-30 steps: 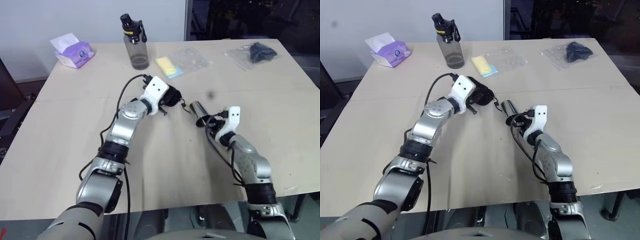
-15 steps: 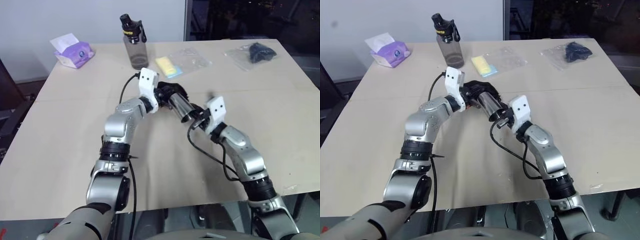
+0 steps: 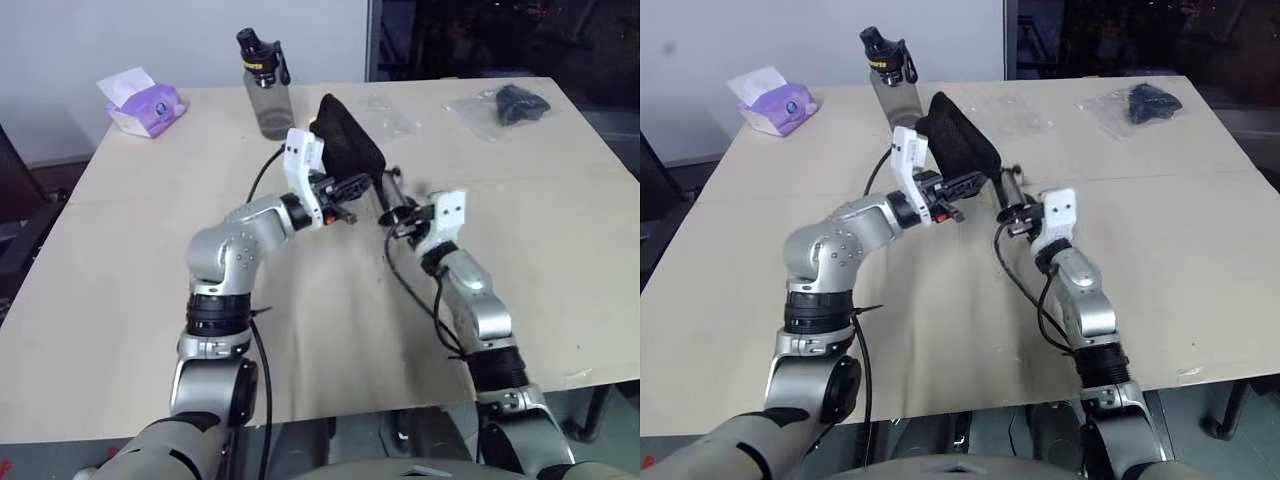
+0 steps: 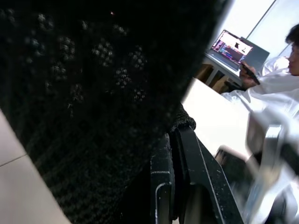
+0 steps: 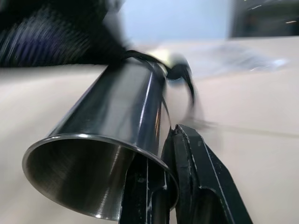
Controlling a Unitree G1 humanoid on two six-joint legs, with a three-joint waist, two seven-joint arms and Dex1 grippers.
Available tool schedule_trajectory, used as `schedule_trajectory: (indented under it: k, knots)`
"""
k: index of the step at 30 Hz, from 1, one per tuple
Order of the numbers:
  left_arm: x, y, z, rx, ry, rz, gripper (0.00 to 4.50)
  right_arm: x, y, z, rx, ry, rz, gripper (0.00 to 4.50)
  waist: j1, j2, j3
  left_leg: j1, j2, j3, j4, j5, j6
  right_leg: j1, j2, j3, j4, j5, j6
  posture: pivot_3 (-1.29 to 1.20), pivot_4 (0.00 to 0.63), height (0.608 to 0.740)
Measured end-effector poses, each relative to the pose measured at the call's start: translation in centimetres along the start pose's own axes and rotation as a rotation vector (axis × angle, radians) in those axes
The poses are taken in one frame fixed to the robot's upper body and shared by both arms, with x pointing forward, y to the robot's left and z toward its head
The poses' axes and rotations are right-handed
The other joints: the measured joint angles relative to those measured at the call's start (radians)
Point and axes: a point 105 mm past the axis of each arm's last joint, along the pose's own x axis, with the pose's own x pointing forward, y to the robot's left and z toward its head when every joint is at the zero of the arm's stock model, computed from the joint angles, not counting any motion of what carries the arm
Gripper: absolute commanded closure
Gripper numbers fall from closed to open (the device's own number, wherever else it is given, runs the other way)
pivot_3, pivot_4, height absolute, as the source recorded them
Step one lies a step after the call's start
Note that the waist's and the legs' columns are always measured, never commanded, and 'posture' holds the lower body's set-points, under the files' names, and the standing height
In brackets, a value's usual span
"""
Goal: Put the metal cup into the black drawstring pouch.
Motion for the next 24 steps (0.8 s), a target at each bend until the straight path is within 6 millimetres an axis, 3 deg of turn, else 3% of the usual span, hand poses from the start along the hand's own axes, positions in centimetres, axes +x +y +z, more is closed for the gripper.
schedule_trajectory:
  k: [5,11,18,24]
  knots:
    - [-0.2,1.3,0.6,0.026,-0.025,0.064,4.42,-0.9,1.7,2.1,0.057,-0.086,0.135,4.50,0.001,0.000,0.000,0.000,0.000,0.000,0.000,0.000,0.000,0.000,0.000,0.000,0.000,0.000,0.000,0.00,0.150,0.740]
    - [-0.2,2.2,1.6,0.006,-0.059,0.089,4.42,-3.7,2.3,0.5,0.014,0.006,0.255,4.50,0.004,0.000,0.000,0.000,-0.001,0.001,0.001,0.000,0.000,0.000,0.000,0.001,-0.001,0.000,0.000,0.00,0.150,0.740]
    - [-0.5,1.9,2.7,-0.169,-0.088,0.060,4.42,-4.4,3.3,4.2,-0.164,-0.119,0.324,4.50,0.001,0.000,0.000,0.000,0.000,0.000,0.001,0.000,0.000,0.000,0.000,0.000,0.000,0.000,0.000,0.00,0.150,0.740]
    - [-0.4,1.0,1.6,-0.217,-0.036,0.010,4.42,-4.1,3.7,2.7,-0.357,-0.080,0.340,4.50,0.002,0.000,0.000,0.000,0.000,0.001,0.001,0.000,0.000,0.000,0.000,0.000,0.000,0.000,0.000,0.00,0.150,0.740]
